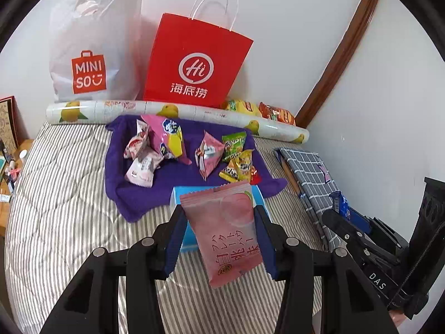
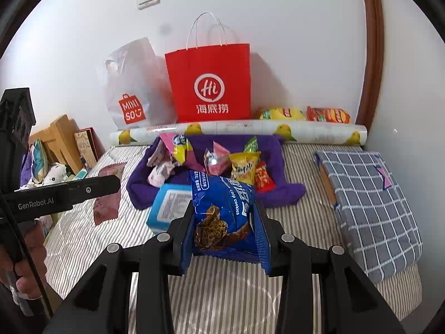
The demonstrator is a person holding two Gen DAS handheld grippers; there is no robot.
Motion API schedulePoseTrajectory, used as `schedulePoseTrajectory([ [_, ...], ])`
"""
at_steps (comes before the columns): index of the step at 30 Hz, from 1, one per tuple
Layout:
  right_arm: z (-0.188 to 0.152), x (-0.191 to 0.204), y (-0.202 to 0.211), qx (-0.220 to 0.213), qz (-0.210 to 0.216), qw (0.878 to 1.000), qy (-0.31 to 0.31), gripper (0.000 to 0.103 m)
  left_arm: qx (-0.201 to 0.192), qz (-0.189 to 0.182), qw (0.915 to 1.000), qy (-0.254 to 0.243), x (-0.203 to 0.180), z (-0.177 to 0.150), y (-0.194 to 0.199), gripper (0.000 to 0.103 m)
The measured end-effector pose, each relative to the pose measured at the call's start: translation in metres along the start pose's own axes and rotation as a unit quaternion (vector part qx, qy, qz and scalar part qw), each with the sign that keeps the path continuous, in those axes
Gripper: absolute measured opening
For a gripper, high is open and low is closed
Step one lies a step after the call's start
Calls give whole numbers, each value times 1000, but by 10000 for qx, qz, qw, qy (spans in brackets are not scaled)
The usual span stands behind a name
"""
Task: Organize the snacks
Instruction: 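Carry the blue packet and pink packet over the purple towel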
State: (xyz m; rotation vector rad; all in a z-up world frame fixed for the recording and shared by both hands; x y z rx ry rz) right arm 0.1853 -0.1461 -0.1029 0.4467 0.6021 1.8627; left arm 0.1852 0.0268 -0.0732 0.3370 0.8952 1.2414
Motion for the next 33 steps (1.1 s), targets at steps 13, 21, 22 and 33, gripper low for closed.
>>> schedulePoseTrajectory([
  [13,46,-11,-8,-182,102,9998,7,38,-207,-29,9998,15,3,37,-1,46],
  [21,63,-14,-21,-173,159,9997,-22,38,-252,10,9997,63,7,51,-5,46],
  [22,65,-13,-23,-170,161,9997,-17,38,-249,17,9997,64,8,52,-6,46],
  [33,79,-6,-41,-155,264,9995,20,38,-152,20,9999,64,13,60,-27,46],
])
Point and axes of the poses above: each gripper's, at about its wrist camera, not at the fingertips, and y roughly against the way its jaws point, x to its left, z to its top, the point moved 6 cm from there along -y, roughly the way its jaws point, and after that the axes turned 4 degrees about y, right-handed, at the moved point
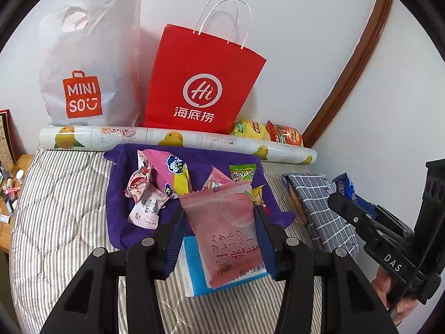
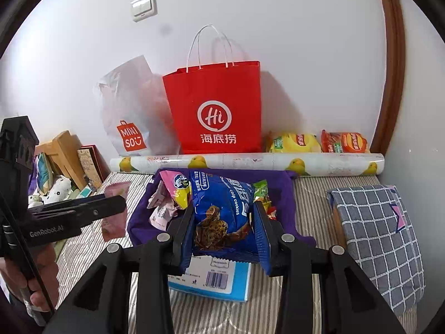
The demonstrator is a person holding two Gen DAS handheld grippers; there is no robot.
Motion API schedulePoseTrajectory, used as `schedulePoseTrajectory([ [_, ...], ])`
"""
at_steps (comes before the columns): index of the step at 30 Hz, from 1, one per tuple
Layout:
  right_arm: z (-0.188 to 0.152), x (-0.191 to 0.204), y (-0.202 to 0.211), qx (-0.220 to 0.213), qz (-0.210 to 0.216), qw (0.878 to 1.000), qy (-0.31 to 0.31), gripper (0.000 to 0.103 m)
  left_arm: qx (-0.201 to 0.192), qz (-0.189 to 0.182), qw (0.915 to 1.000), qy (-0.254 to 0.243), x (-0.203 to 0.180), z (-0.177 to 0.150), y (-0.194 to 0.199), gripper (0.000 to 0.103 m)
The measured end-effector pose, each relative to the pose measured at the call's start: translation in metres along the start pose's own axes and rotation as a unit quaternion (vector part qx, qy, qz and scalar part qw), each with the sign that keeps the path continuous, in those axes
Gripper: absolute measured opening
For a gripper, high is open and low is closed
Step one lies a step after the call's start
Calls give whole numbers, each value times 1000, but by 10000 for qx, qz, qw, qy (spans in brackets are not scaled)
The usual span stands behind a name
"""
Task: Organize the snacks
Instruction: 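Carry the blue packet and pink packet over the purple towel, then lower both packets onto the towel and open both tools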
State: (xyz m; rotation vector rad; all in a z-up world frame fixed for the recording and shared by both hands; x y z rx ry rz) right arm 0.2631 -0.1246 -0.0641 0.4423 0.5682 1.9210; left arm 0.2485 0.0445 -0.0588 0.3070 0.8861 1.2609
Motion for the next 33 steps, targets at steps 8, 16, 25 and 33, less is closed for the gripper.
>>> schedulePoseTrajectory([
  [8,8,1,-18,39,26,10000,20,38,63,5,10000,-14,2,7,-18,46],
  [16,13,-6,-40,102,48,9999,-26,38,131,99,9998,59,14,15,-39,46],
  [25,22,-33,-70,187,-142,9997,-91,38,289,242,9986,371,46,13,-67,46],
  [33,25,-64,-101,377,-202,9986,-323,38,396,292,9975,511,62,13,-92,46],
])
Point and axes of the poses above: each gripper's, at about its wrist camera, not at the fingertips, and y roughly against the way its jaws point, x to its left, z to its top, the point moved 6 cm from there along -y, roughly the way its jaws point, and after that the axes turned 4 degrees about y, right-handed, at the moved point
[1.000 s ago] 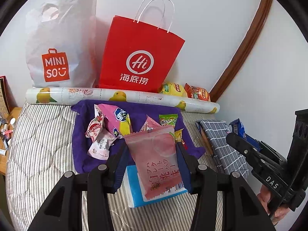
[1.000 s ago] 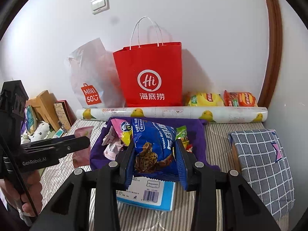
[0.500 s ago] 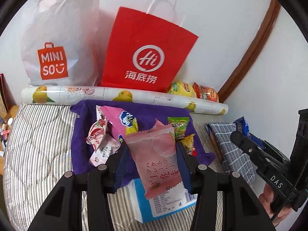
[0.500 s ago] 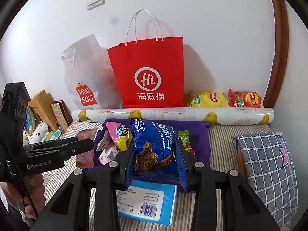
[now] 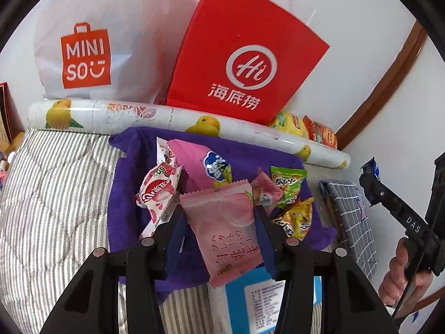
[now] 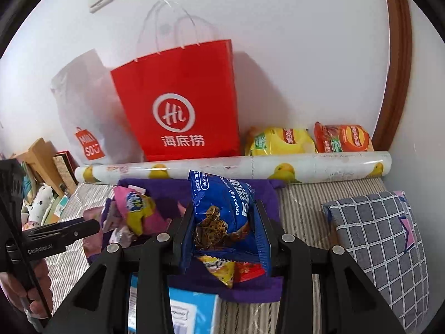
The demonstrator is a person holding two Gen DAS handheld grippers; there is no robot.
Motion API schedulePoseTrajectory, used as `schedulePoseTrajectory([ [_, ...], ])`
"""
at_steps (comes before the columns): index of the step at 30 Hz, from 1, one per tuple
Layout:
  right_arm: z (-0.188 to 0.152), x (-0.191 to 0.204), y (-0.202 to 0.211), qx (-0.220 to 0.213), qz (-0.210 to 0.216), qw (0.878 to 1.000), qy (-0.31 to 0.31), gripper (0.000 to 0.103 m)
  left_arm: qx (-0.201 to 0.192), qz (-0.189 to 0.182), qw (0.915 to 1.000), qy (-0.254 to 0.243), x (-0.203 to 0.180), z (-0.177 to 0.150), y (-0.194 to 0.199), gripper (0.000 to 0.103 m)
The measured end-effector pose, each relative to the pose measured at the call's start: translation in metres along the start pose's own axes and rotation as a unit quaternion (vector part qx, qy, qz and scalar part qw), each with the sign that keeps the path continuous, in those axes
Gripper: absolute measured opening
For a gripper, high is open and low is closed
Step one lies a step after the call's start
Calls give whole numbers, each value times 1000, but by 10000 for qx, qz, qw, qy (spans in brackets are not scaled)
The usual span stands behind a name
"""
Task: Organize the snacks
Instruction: 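Lower both packets onto the towel and open both tools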
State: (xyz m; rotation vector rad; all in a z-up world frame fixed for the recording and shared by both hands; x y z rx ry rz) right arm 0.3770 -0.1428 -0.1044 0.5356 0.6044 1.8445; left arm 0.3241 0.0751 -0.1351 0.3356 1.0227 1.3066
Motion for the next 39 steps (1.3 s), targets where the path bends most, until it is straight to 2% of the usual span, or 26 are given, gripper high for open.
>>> schedulePoseTrajectory([
  [3,0,-2,-12,81,115,9999,-33,38,78,14,10000,42,4,0,-11,46],
  [10,-5,-23,-38,220,22,9996,-171,38,97,83,9999,79,10,0,-26,46],
  [24,-60,-55,-80,865,-205,9956,-295,38,86,174,9998,66,18,-3,-35,46],
  [39,-74,-45,-95,1076,-124,9940,-162,40,69,296,9995,-56,12,-4,-54,46],
])
Point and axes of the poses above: each gripper's, at about its wrist camera, not at the fingertips, and y roughly against the way its jaws point, x to its left, z to its top, the point moved 6 cm from there along -y, roughly the way its jaws point, and after that the axes turned 4 degrees about y, right-handed, at the moved point
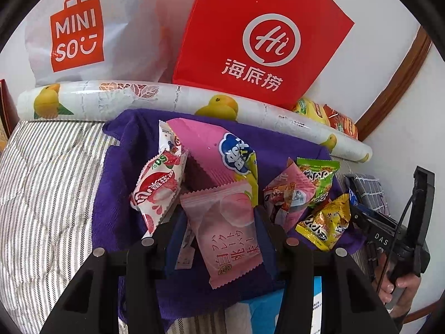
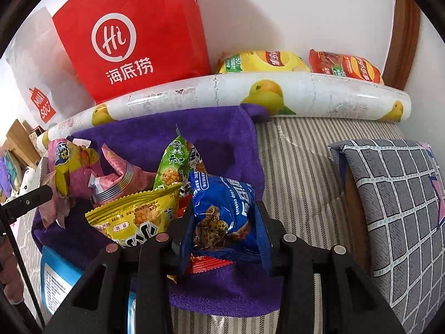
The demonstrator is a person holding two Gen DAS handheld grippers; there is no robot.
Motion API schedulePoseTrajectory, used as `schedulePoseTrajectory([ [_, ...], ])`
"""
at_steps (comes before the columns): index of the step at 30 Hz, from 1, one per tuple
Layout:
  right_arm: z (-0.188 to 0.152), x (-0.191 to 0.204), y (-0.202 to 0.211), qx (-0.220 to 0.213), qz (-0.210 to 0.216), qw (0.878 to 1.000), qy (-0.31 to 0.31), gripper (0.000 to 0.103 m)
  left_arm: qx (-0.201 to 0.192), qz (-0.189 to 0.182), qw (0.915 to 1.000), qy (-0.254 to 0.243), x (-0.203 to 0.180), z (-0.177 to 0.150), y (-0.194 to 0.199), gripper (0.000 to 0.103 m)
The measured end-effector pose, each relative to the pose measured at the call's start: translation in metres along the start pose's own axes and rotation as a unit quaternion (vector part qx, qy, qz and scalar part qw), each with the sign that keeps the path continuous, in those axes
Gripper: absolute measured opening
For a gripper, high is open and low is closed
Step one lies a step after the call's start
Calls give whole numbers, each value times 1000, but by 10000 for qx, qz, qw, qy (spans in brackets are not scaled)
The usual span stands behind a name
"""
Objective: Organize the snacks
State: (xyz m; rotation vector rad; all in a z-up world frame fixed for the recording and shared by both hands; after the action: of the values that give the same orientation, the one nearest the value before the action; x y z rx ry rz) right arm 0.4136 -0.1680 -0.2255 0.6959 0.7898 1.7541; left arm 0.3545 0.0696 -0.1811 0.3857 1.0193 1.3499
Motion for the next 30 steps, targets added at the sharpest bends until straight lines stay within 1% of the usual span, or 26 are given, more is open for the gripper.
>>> schedulePoseTrajectory([
  [3,0,3,1,-10,52,10000,40,41,-36,-73,10000,57,1,2,-2,47],
  [7,-1,11,1,28,-29,9997,257,43,-11,-92,9999,43,0,2,-4,48],
  [9,-2,13,2,63,14,9995,320,48,26,-88,10000,33,0,1,-5,48],
  [11,-3,15,5,72,22,9993,371,61,99,-62,9999,38,1,0,-7,48],
  [13,-4,16,8,44,-2,9992,396,66,187,-16,9998,33,3,-2,-9,48],
  [15,-6,16,11,47,10,9992,404,66,242,3,9997,52,4,-4,-9,50],
  [17,-7,15,15,45,14,9993,378,67,295,-4,9995,60,3,-5,-7,59],
  [18,-8,15,18,39,13,9994,352,67,323,-16,9995,48,3,-6,-6,61],
  [23,-10,15,37,-49,23,9997,219,67,296,31,9995,-58,-2,-11,9,63],
  [30,-13,23,87,-379,-42,9993,28,68,146,7,9997,-210,-13,-21,46,63],
])
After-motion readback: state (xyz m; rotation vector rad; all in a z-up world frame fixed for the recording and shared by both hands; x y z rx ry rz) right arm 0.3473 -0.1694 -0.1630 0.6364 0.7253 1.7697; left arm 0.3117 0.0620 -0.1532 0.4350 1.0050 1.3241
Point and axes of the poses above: each gripper's, at about its wrist camera, not at the fingertips, and y roughly against the way its jaws point, x to its left, z to its top, the point moved 6 cm from there along -y, roughly the way its jaws point, and after that the axes turned 4 degrees about y, right-handed, at the moved point
